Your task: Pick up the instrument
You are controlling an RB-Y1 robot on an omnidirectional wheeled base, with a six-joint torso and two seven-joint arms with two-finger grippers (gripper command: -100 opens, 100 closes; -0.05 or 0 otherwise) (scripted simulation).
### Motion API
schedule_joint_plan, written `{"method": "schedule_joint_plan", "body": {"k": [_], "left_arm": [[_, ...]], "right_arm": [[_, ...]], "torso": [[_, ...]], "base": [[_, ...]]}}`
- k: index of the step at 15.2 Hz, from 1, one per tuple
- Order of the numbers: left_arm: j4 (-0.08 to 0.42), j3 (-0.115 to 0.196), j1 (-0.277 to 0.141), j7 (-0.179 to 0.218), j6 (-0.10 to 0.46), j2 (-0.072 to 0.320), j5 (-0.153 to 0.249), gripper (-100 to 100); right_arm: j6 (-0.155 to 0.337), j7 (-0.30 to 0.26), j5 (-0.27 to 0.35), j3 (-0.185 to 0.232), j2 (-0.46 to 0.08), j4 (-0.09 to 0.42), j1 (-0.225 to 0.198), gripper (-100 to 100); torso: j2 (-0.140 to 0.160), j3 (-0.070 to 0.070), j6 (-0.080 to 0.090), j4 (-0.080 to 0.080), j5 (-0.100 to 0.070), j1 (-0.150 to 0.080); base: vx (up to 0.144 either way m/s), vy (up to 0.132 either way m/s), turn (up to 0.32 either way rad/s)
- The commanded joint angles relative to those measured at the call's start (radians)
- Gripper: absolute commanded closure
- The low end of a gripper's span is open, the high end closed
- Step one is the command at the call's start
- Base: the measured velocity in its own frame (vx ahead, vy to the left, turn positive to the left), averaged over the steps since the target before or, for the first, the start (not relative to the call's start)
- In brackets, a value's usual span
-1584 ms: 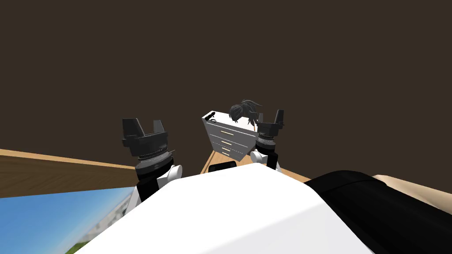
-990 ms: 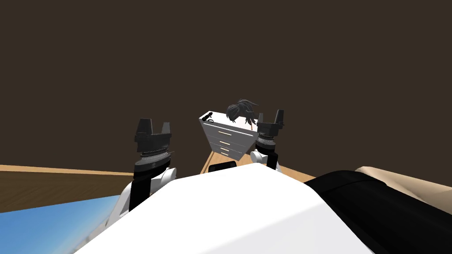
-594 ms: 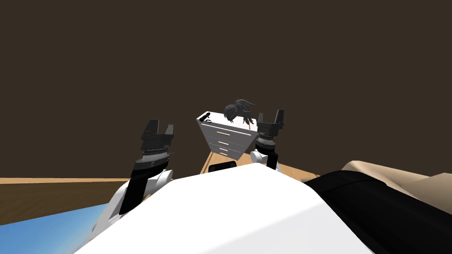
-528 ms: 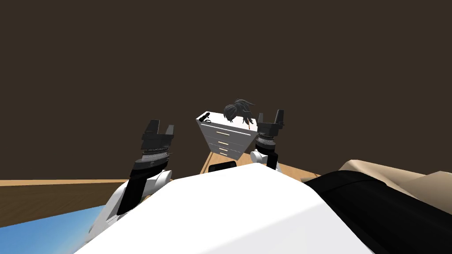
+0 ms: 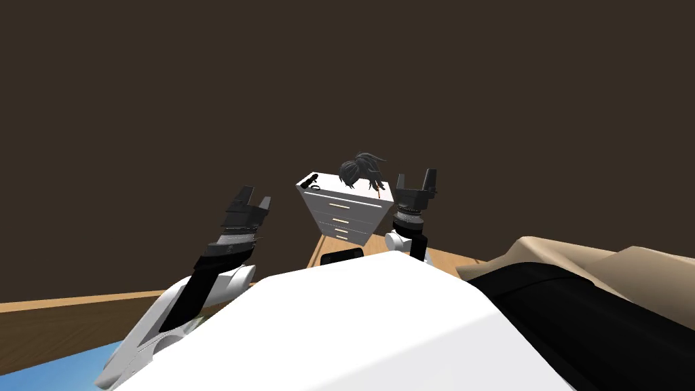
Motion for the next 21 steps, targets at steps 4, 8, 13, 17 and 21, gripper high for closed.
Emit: {"method": "schedule_joint_plan", "body": {"k": [4,8,13,17,21], "left_arm": [[0.002,0.02,0.013,0.053,0.098,0.086,0.035,-100],[0.002,0.03,0.019,0.078,0.165,0.127,0.052,-100],[0.001,0.051,0.031,0.131,0.257,0.208,0.087,-100],[0.0,0.061,0.038,0.158,0.328,0.249,0.104,-100],[-0.003,0.082,0.051,0.212,0.412,0.33,0.14,-100]], "right_arm": [[0.0,0.0,0.0,0.0,0.0,0.0,0.0,0],[0.0,0.0,0.0,0.0,0.0,0.0,0.0,0],[0.0,0.0,0.0,0.0,0.0,0.0,0.0,0],[0.0,0.0,0.0,0.0,0.0,0.0,0.0,0],[0.0,0.0,0.0,0.0,0.0,0.0,0.0,0]], "torso": [[0.0,0.0,0.0,0.0,0.0,0.0],[0.0,0.0,0.0,0.0,0.0,0.0],[0.0,0.0,0.0,0.0,0.0,0.0],[0.0,0.0,0.0,0.0,0.0,0.0],[0.0,0.0,0.0,0.0,0.0,0.0]], "base": [[0.004,-0.011,-0.086],[0.006,-0.01,-0.091],[0.006,-0.011,-0.082],[0.009,-0.013,-0.117],[0.009,-0.012,-0.087]]}}
